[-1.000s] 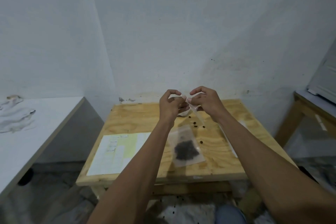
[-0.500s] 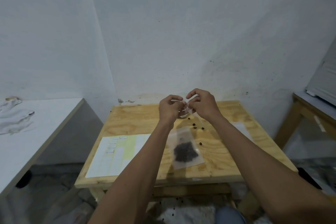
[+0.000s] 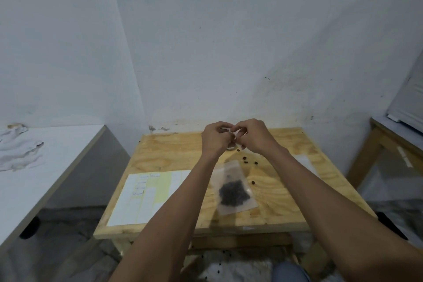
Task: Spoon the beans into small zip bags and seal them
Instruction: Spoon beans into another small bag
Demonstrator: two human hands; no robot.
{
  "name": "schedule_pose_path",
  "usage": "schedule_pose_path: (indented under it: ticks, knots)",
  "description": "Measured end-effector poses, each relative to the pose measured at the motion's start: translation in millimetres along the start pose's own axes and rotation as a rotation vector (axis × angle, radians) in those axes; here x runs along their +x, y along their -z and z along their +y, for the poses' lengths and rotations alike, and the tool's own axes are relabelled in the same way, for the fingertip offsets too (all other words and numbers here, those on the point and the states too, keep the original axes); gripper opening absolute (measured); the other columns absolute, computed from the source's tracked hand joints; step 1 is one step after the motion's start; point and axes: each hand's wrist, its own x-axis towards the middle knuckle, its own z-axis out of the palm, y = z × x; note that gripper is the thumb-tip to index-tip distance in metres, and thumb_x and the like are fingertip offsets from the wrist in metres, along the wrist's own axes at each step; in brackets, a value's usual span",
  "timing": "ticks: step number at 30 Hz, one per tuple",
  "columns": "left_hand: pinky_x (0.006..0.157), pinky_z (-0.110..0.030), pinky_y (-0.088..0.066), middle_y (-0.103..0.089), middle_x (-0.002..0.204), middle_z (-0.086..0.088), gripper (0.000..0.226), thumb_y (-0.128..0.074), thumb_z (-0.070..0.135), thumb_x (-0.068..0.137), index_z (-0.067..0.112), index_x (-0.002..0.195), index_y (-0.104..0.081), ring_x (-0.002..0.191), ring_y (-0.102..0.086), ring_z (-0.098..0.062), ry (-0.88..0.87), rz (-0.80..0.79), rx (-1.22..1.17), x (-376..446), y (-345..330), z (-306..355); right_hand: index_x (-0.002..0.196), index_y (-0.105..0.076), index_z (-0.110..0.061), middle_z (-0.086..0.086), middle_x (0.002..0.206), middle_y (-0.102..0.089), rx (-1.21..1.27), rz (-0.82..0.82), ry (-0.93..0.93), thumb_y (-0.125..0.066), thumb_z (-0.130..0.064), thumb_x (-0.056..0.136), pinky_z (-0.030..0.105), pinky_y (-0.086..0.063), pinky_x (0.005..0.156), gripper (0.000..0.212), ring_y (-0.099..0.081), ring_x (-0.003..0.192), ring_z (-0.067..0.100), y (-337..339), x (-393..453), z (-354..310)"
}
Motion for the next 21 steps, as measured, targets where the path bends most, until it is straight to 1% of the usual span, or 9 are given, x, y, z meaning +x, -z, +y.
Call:
schedule_pose_path:
  ticks: [1, 3, 6, 9, 12, 15, 17, 19, 21]
  knots:
    - [0.06, -0.04, -0.063, -0.072, 0.071, -0.016, 0.028, -0.06, -0.016, 0.076, 0.0, 0.093, -0.075, 0.052, -0.067, -0.022, -0.007, 0.004, 0.023, 0, 0, 0, 0.111, -0.077, -0.012, 0.009, 0.083, -0.074, -0.007, 0.006, -0.003, -0.066, 0.005, 0.088, 0.03, -0.06, 0.068, 0.031, -0.068, 0.054, 0.017, 0, 0, 1]
    - [0.056, -0.035, -0.06, -0.069, 0.066, -0.012, 0.029, -0.059, -0.017, 0.077, -0.001, 0.095, -0.073, 0.048, -0.065, -0.019, -0.044, 0.015, 0.086, 1, -2, -2, 0.113, -0.076, -0.011, 0.01, 0.086, -0.074, -0.01, 0.021, -0.014, -0.068, 0.004, 0.087, 0.034, -0.061, 0.073, 0.032, -0.068, 0.059, 0.019, -1, -2, 0]
    - [0.056, -0.036, -0.06, -0.067, 0.062, -0.004, 0.031, -0.059, -0.016, 0.079, 0.002, 0.101, -0.073, 0.052, -0.066, -0.017, -0.135, 0.022, 0.187, 2, -5, -5, 0.115, -0.076, -0.01, 0.009, 0.085, -0.073, -0.017, 0.077, -0.014, -0.072, 0.0, 0.086, 0.034, -0.06, 0.076, 0.031, -0.067, 0.067, 0.02, -1, -3, 1]
    - [0.059, -0.035, -0.06, -0.069, 0.065, -0.006, 0.034, -0.059, -0.014, 0.078, 0.005, 0.103, -0.073, 0.058, -0.068, -0.019, -0.181, 0.042, 0.245, 5, -9, -3, 0.117, -0.076, -0.013, 0.006, 0.085, -0.072, -0.048, 0.14, 0.002, -0.072, -0.006, 0.088, 0.031, -0.058, 0.076, 0.031, -0.067, 0.075, 0.018, -6, -3, 1]
    - [0.06, -0.03, -0.057, -0.069, 0.066, -0.006, 0.035, -0.059, -0.013, 0.078, 0.005, 0.104, -0.073, 0.057, -0.065, -0.016, -0.196, 0.057, 0.272, 5, -10, -4, 0.121, -0.075, -0.015, 0.006, 0.094, -0.073, -0.099, 0.186, 0.017, -0.07, -0.009, 0.09, 0.029, -0.056, 0.078, 0.032, -0.067, 0.084, 0.017, -14, -4, 3]
    - [0.054, -0.011, -0.046, -0.06, 0.067, -0.001, 0.032, -0.063, -0.009, 0.081, 0.005, 0.108, -0.073, 0.053, -0.055, -0.006, -0.24, 0.063, 0.365, 0, -9, -11, 0.12, -0.075, -0.01, 0.013, 0.113, -0.07, -0.179, 0.249, 0.018, -0.062, -0.002, 0.089, 0.03, -0.054, 0.077, 0.034, -0.069, 0.096, 0.025, -12, -5, 8]
    - [0.053, -0.007, -0.042, -0.06, 0.071, -0.003, 0.03, -0.066, -0.007, 0.083, 0.003, 0.11, -0.074, 0.052, -0.053, -0.003, -0.273, 0.059, 0.385, -4, -9, -11, 0.118, -0.075, -0.009, 0.014, 0.116, -0.065, -0.214, 0.275, 0.03, -0.06, -0.001, 0.091, 0.028, -0.048, 0.075, 0.033, -0.066, 0.098, 0.027, -9, -5, 11]
    - [0.057, -0.007, -0.041, -0.062, 0.07, -0.001, 0.03, -0.067, -0.001, 0.083, 0.006, 0.111, -0.075, 0.054, -0.053, -0.003, -0.333, 0.073, 0.423, -4, -8, -9, 0.12, -0.075, -0.01, 0.013, 0.115, -0.063, -0.221, 0.294, 0.051, -0.058, -0.002, 0.092, 0.027, -0.045, 0.076, 0.034, -0.064, 0.099, 0.027, -7, -6, 13]
    - [0.064, -0.017, -0.047, -0.061, 0.067, 0.001, 0.029, -0.066, 0.005, 0.084, 0.008, 0.112, -0.075, 0.057, -0.053, -0.005, -0.383, 0.076, 0.467, 0, -7, -8, 0.121, -0.075, -0.013, 0.01, 0.111, -0.062, -0.201, 0.312, 0.081, -0.057, -0.001, 0.092, 0.026, -0.044, 0.076, 0.036, -0.063, 0.095, 0.024, -6, -6, 15]
